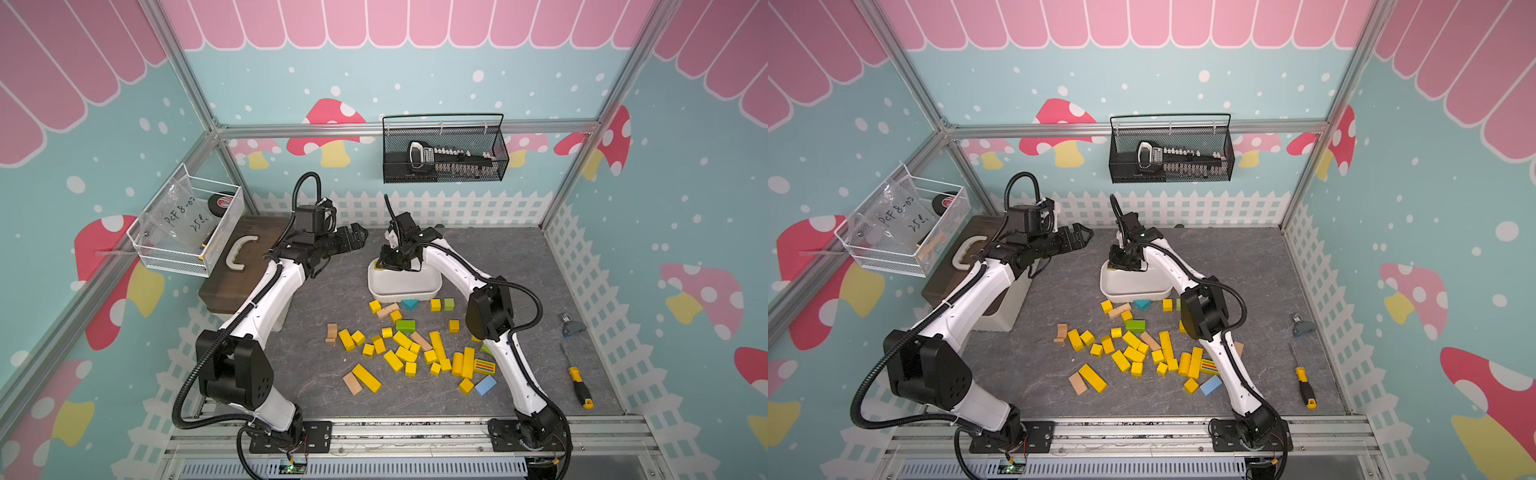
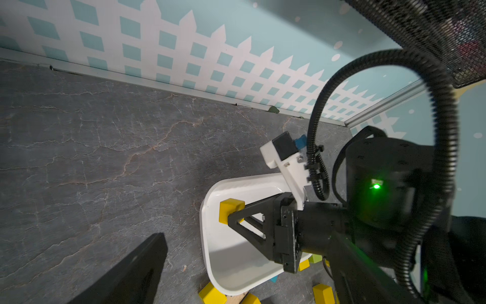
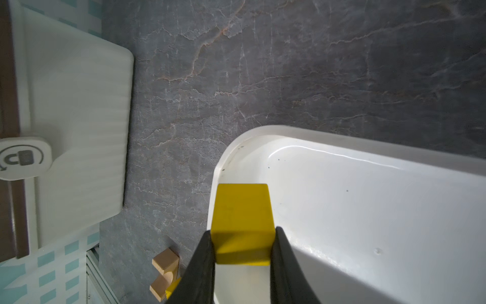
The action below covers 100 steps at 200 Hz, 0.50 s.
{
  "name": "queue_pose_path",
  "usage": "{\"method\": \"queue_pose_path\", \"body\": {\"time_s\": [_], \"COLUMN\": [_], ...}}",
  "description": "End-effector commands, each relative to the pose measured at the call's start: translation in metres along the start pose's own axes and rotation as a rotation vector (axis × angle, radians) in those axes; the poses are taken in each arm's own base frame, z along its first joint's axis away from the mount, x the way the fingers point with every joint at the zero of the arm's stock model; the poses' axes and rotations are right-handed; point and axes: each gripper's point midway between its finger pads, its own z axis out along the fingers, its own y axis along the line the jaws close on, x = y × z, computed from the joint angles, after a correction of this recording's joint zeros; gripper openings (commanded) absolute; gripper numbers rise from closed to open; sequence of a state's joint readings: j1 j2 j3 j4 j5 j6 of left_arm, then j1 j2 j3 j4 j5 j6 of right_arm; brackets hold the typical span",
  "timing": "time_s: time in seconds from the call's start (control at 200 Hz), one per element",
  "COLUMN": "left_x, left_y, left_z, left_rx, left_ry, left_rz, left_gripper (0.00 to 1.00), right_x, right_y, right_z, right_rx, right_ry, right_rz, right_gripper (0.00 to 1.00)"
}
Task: Pick out the yellow building blocks
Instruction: Place the building block in the storage box.
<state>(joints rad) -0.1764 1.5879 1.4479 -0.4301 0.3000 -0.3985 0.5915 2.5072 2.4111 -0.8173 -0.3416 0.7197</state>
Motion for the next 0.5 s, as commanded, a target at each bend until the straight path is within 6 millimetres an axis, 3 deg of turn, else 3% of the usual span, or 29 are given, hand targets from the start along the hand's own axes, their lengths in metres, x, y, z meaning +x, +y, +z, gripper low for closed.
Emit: {"method": "queue_pose_path", "body": {"time_s": [0.0,0.285,0.495], "left_x": [-0.005,-0.008,-0.010], "left_y": [0.001,0.002,0.004], "left_z": [-0.001,-0.002,-0.003], "left_rx": [0.020,0.041,0.045], "left_ry": [-0.010,-0.014,-0.021], "left_rz": [-0.026,-0.053,-0.066], "left_gripper": [1.00,1.00,1.00], "right_x": [0.004,0.006,0.005], "right_y": [0.002,-0.014,-0.014], "right_z": [0.005,0.021,0.021], "right_rx": [0.001,0.045,0.052], "right_ry": [0.018,0.018,0.013], "right_rz": [0.036,0.053,0.050], "right_gripper": [0.18,0.24,0.39]}}
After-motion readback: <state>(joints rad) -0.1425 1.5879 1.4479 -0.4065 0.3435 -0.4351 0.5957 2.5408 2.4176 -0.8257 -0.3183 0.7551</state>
